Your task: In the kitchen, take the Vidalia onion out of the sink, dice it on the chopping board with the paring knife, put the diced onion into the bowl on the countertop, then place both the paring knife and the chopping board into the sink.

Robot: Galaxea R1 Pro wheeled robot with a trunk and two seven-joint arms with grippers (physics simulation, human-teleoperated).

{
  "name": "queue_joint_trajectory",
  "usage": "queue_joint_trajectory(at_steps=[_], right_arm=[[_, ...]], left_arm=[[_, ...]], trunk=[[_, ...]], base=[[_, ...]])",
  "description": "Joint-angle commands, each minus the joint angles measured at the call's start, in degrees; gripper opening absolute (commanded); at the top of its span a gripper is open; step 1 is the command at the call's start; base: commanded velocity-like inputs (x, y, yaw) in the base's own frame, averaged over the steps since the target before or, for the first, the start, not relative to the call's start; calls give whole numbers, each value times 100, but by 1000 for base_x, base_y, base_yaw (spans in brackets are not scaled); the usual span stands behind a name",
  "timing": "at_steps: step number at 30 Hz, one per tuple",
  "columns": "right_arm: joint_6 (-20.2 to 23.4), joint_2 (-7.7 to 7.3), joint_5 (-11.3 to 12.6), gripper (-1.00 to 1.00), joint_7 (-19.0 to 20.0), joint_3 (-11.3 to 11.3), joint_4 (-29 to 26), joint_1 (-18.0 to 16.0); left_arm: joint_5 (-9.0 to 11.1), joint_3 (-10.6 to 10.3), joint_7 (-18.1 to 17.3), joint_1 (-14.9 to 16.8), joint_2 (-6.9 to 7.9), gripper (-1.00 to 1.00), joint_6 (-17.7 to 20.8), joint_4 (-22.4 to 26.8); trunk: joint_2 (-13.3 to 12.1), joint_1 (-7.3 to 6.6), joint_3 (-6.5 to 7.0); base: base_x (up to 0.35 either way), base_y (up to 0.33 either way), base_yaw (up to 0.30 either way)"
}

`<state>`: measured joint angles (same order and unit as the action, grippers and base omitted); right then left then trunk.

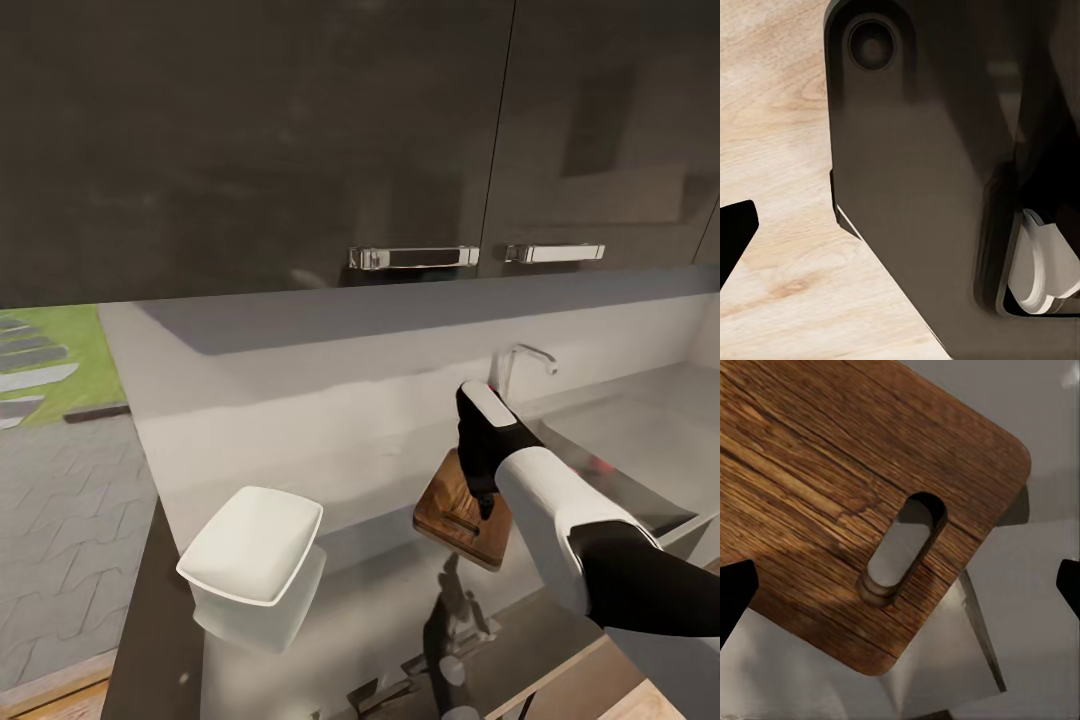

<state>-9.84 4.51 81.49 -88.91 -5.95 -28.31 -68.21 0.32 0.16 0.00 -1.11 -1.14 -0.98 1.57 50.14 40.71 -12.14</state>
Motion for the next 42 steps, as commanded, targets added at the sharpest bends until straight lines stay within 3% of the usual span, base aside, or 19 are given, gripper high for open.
queue_joint_trajectory(at_steps=[1,4,5,6,10,21,30,42], right_arm=[[-60,5,90,100,-10,-48,3,-4],[-61,38,254,100,-7,-50,7,-4],[-72,97,511,100,-5,-56,9,-2],[-77,115,586,100,-3,-59,9,-4],[-114,142,747,100,7,-63,9,-4],[-707,146,776,100,9,-65,10,-4],[-812,140,744,100,10,-93,11,0],[-1404,138,745,100,12,-90,250,41]], left_arm=[[3,1,0,-3,-1,100,-8,10],[3,1,0,-3,-5,100,-8,10],[3,1,0,-3,-8,100,-8,10],[3,1,0,-3,-8,100,-8,10],[3,1,0,-3,-9,100,-8,10],[3,1,0,-3,-9,100,-8,10],[3,1,0,-3,-7,100,-8,10],[3,1,0,-3,-3,100,-8,10]], trunk=[[5,1,-7],[5,1,-7],[5,1,-7],[5,1,-7],[5,1,-7],[5,1,-7],[5,1,-7],[5,1,-7]], base=[[0,0,0],[0,0,0],[0,0,0],[0,0,0],[0,0,0],[0,0,0],[0,0,0],[0,0,0]])
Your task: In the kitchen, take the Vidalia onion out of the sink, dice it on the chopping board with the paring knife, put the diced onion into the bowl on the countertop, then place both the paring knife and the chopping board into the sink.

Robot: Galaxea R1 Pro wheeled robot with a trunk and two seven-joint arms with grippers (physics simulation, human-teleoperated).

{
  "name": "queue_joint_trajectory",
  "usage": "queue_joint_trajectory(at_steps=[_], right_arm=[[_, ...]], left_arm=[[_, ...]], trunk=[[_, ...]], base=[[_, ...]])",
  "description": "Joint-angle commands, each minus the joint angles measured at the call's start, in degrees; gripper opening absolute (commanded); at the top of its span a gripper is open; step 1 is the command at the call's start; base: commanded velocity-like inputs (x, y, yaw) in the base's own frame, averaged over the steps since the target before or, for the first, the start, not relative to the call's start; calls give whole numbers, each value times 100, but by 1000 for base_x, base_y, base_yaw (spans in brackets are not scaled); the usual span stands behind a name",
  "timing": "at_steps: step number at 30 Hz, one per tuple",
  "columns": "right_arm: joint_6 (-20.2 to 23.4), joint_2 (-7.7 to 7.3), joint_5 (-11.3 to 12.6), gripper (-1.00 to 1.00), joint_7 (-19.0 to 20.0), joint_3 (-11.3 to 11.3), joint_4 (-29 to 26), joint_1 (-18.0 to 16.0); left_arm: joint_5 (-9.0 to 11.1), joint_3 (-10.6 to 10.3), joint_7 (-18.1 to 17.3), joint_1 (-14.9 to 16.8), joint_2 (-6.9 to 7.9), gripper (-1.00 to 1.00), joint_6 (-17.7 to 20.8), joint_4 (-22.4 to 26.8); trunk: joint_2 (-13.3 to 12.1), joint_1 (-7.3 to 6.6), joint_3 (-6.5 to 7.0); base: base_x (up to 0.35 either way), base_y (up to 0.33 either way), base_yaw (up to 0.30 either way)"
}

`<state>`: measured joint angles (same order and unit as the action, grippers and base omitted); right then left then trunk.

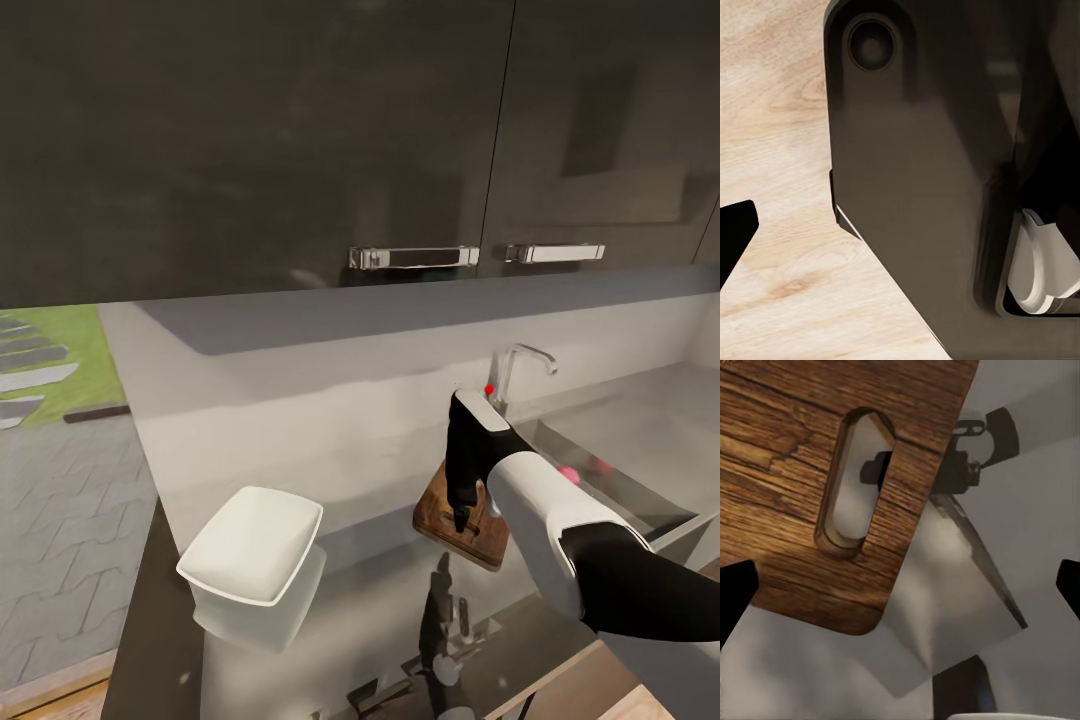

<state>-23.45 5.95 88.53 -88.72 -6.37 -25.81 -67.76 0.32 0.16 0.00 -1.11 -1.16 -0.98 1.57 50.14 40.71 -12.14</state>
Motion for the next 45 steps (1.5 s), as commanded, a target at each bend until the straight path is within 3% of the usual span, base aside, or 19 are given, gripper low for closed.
queue_joint_trajectory(at_steps=[1,26,35,45], right_arm=[[-58,-6,41,100,-9,-48,5,-5],[-72,-6,55,100,4,-48,7,-8],[-72,-6,53,100,306,-48,6,-9],[-72,-25,59,100,337,-48,5,-9]], left_arm=[[3,1,0,-3,0,100,-8,10],[3,1,0,-3,1,100,-8,1],[3,1,0,-3,1,100,-8,2],[3,1,0,-3,1,100,-8,1]], trunk=[[5,1,-7],[5,1,-7],[5,1,-13],[5,1,-86]], base=[[0,0,0],[-52,0,0],[0,0,0],[0,0,35]])
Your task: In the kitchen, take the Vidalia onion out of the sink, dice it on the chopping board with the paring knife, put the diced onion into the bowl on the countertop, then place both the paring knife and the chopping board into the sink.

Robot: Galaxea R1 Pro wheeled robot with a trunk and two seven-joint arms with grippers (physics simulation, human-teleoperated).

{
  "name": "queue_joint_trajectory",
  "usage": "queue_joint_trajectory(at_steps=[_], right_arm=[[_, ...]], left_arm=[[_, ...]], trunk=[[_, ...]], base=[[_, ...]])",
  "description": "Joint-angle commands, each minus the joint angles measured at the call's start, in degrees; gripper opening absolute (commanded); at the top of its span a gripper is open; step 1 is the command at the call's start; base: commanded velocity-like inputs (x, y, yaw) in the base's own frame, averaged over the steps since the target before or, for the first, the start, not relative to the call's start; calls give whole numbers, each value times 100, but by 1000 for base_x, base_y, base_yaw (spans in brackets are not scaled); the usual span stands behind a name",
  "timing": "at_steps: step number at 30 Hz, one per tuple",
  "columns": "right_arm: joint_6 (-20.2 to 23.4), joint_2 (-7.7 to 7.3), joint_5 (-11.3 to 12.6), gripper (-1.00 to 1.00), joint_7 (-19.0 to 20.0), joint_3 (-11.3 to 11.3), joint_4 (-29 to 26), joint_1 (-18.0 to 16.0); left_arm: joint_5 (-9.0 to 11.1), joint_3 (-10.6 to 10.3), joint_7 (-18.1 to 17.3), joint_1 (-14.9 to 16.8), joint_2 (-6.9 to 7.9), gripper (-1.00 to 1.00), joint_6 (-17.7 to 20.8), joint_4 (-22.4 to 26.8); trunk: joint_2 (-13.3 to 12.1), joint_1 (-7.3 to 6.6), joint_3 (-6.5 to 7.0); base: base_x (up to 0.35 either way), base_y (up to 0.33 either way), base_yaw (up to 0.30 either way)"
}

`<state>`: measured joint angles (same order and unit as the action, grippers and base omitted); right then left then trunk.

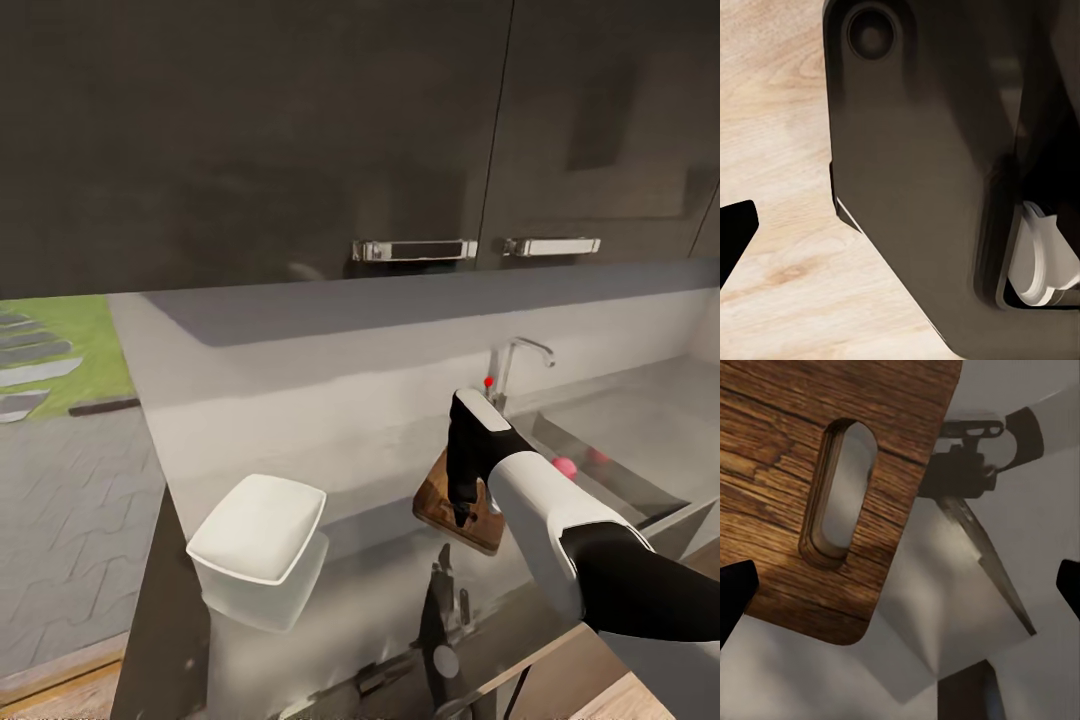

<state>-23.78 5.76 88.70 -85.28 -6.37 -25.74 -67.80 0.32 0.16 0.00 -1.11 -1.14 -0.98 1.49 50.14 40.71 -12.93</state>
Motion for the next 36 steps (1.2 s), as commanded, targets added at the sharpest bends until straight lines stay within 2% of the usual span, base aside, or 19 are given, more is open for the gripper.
queue_joint_trajectory(at_steps=[1,3,10,14,18,19,22,23,28,36], right_arm=[[-39,-14,42,100,-7,-48,-1,-5],[-39,-23,39,100,-4,-48,-1,-5],[-39,-44,18,100,506,-55,-1,-5],[-39,-66,16,100,582,-57,-1,-5],[-39,-192,11,100,591,-57,-1,-5],[-39,-285,10,100,609,-57,-1,-5],[-39,-358,8,100,700,-57,-1,-5],[-39,-473,8,100,807,-57,-1,-5],[-39,-530,14,100,832,-57,-1,-5],[-39,-534,32,100,829,-57,-1,-5]], left_arm=[[3,1,0,-3,-1,100,-8,10],[3,1,0,-3,-1,100,-8,10],[3,1,0,-3,-1,100,-8,10],[3,1,0,-3,-1,100,-8,10],[3,1,0,-3,-1,100,-8,9],[3,1,0,-3,-1,100,-8,9],[3,1,0,-3,-1,100,-8,10],[3,1,0,-3,-1,100,-8,10],[3,1,0,-3,-6,100,-8,10],[3,1,0,-3,-8,100,-8,10]], trunk=[[5,1,-11],[5,1,-17],[5,1,-19],[5,1,-19],[5,1,-20],[5,1,-26],[5,1,-47],[5,1,-52],[5,1,-62],[5,1,-63]], base=[[0,0,8],[0,0,5],[0,0,0],[0,0,0],[0,0,3],[0,0,14],[0,0,8],[0,0,1],[0,0,0],[-6,0,0]])
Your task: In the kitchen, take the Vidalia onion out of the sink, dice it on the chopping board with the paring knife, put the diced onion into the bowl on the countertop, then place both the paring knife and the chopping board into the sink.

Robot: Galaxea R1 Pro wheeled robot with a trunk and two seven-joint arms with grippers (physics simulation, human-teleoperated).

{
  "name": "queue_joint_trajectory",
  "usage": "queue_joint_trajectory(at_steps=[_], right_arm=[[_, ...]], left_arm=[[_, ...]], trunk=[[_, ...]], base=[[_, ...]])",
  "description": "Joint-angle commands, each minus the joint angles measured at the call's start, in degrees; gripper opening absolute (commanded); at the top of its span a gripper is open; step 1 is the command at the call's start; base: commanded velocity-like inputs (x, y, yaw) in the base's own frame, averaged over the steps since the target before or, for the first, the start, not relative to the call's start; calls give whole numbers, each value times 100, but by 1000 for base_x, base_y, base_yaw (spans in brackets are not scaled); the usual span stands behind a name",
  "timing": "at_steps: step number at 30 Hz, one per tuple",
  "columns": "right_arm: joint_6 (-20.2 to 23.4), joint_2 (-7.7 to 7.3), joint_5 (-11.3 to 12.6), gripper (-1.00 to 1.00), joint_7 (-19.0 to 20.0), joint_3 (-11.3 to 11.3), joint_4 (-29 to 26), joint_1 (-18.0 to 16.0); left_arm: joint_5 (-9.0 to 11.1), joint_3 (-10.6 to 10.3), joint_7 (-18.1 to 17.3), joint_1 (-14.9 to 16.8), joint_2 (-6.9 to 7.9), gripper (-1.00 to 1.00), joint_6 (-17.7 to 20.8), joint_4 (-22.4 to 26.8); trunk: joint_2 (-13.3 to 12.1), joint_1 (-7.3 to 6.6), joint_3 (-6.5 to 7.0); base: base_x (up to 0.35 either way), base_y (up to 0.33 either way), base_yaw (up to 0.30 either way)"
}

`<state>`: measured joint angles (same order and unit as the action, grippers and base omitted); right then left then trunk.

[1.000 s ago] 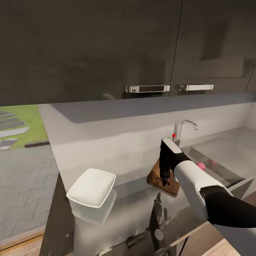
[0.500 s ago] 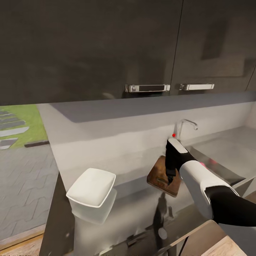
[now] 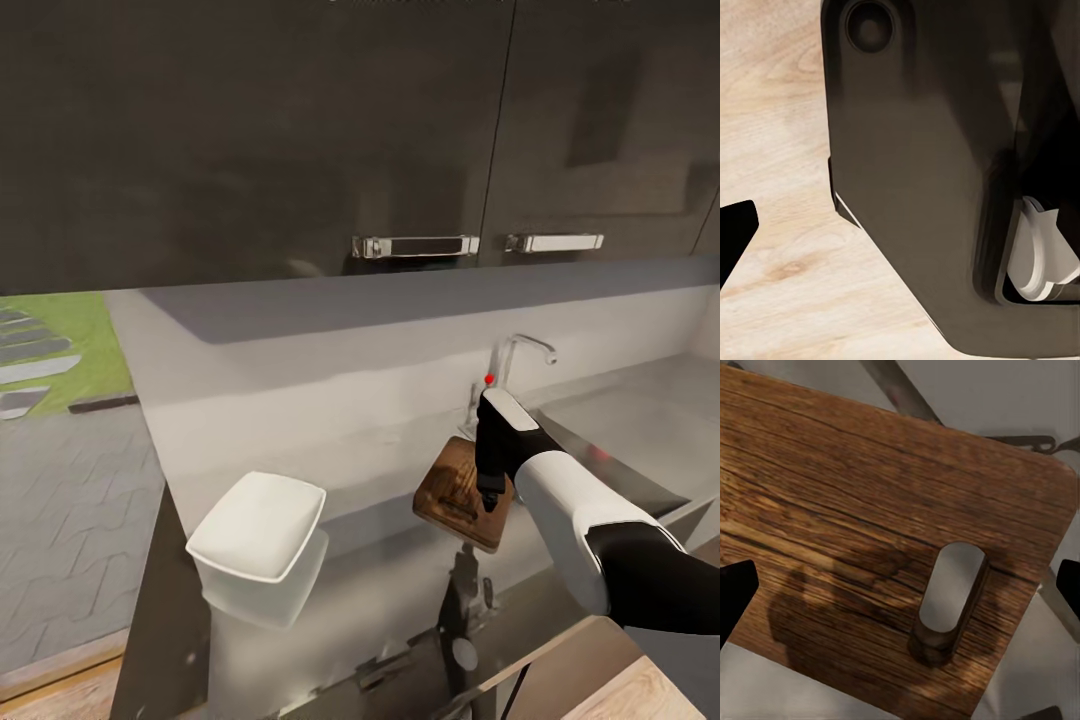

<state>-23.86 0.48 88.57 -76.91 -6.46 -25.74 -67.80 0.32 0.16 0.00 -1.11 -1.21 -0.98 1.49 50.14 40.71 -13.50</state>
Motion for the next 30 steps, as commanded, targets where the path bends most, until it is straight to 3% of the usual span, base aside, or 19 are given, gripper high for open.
queue_joint_trajectory(at_steps=[1,13,22,30], right_arm=[[-31,-5,45,100,-8,-48,-1,-5],[-29,-5,35,100,-42,-47,-1,-5],[-52,1,21,100,-304,-48,13,4],[-49,198,36,100,-499,-48,17,4]], left_arm=[[3,1,0,-3,-1,100,-8,10],[4,1,0,-3,-2,100,-8,10],[3,1,0,-3,-2,100,-8,10],[3,1,0,-3,2,100,-8,10]], trunk=[[5,1,-7],[5,1,-7],[5,1,-7],[5,1,-7]], base=[[-71,0,0],[-22,0,0],[0,0,0],[0,0,0]])
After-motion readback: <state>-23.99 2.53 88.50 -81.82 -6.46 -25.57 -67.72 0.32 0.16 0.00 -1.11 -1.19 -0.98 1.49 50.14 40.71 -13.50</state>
